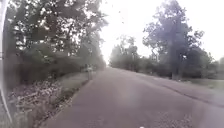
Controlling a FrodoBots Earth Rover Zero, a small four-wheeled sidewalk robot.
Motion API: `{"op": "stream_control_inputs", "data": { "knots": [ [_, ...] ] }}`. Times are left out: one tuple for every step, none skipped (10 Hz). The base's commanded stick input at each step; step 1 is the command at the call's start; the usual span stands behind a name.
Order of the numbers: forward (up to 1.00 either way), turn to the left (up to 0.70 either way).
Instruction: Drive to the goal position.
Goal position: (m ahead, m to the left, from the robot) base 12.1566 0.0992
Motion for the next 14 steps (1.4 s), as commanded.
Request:
{"op": "stream_control_inputs", "data": {
  "knots": [
    [0.7,0.01],
    [0.7,0.01],
    [0.7,0.01],
    [0.7,0.01],
    [0.7,0.01],
    [0.7,0.01],
    [0.7,0.01],
    [0.7,0.01],
    [0.7,0.03],
    [0.7,0.1],
    [0.7,0.2],
    [0.7,0.26],
    [0.7,0.16],
    [0.7,0.01]
  ]
}}
